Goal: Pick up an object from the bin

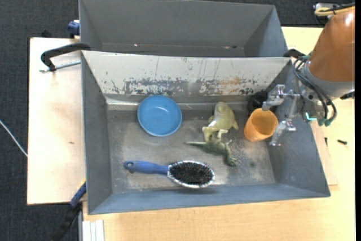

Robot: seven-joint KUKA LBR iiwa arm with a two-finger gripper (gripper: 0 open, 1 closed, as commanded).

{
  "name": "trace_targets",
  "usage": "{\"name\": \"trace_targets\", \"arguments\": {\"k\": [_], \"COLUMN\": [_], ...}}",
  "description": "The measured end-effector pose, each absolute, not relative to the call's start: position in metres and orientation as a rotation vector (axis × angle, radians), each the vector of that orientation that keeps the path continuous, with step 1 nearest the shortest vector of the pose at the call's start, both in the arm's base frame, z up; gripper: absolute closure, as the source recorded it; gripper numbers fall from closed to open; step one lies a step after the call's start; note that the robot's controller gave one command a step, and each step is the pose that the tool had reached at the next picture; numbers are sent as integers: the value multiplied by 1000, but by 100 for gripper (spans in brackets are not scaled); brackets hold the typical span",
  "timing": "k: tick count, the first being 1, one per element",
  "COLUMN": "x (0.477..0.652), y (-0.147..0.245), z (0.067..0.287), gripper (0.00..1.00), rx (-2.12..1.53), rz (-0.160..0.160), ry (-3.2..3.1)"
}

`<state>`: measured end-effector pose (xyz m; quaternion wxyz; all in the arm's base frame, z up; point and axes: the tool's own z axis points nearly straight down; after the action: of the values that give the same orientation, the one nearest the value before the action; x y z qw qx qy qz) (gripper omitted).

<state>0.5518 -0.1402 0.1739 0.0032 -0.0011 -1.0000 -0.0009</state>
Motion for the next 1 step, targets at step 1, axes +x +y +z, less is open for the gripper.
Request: {"name": "trace_targets", "arguments": {"k": [1], "x": [599], "y": [-146], "z": [77], "gripper": [0], "rx": [554], "rz": [-9], "ry": [-3109]}}
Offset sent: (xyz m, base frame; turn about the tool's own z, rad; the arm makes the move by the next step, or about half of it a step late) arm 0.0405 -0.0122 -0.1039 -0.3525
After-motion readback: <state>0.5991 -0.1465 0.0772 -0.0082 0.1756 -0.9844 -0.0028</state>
